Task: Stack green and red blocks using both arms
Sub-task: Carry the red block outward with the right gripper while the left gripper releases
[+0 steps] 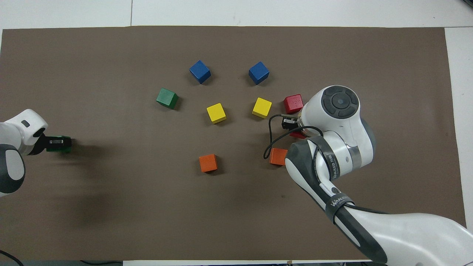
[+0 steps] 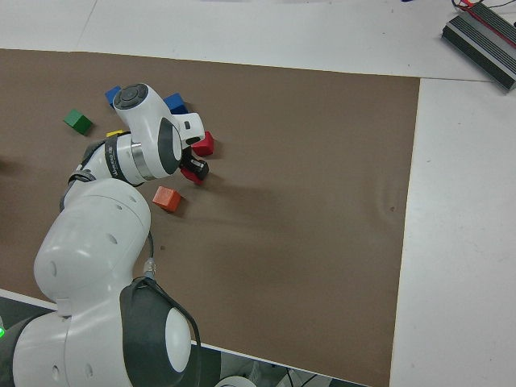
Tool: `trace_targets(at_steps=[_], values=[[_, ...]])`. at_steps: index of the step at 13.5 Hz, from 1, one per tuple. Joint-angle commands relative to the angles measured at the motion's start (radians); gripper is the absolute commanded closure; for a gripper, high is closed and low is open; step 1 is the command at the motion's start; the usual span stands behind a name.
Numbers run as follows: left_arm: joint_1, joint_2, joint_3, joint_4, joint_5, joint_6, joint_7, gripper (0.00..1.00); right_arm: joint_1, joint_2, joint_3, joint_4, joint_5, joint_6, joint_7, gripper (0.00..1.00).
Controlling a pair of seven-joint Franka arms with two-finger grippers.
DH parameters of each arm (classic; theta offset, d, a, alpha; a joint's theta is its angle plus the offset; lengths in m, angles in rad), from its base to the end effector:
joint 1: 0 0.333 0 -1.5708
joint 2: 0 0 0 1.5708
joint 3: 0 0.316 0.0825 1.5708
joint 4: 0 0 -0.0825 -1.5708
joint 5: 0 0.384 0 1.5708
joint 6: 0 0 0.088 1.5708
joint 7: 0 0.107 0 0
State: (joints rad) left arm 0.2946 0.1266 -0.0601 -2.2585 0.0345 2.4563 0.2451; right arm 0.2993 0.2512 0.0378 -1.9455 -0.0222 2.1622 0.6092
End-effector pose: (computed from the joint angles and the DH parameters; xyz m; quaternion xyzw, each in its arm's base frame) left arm 0.5259 0.1257 0.3131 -0.9992 0.0179 -0.0329 0.0159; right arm 0.5689 0.1975 0.3506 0.9914 -0.1298 -0.0132 0.0117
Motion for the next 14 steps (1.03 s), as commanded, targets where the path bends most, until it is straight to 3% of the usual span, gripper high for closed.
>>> trace_targets(at_steps=[1,5,6,7,10,14], values=[[0.011,0.007,-0.004,-0.018,-0.03,0.046,0.013,1.0,-0.092,-0.004,-0.004,0.117,0.002,-0.097,-0.18,1.0],[0.009,0.019,-0.004,-0.03,-0.03,0.075,0.023,1.0,-0.302,0.002,-0.004,0.158,0.008,-0.098,-0.636,1.0],[0.008,0.019,-0.003,-0.03,-0.03,0.075,0.057,0.76,-0.333,0.0,-0.004,0.158,0.008,-0.1,-0.695,1.0],[0.011,0.019,-0.003,-0.03,-0.03,0.073,0.083,0.01,-0.373,-0.003,-0.004,0.152,0.008,-0.104,-0.747,1.0],[0.006,0.019,-0.004,-0.007,-0.03,0.041,0.106,0.0,-0.413,-0.023,-0.006,0.097,0.008,-0.085,-0.795,1.0],[0.001,0.008,-0.003,0.189,-0.03,-0.231,0.137,0.0,-0.424,-0.049,-0.006,0.014,0.008,-0.01,-0.787,1.0]])
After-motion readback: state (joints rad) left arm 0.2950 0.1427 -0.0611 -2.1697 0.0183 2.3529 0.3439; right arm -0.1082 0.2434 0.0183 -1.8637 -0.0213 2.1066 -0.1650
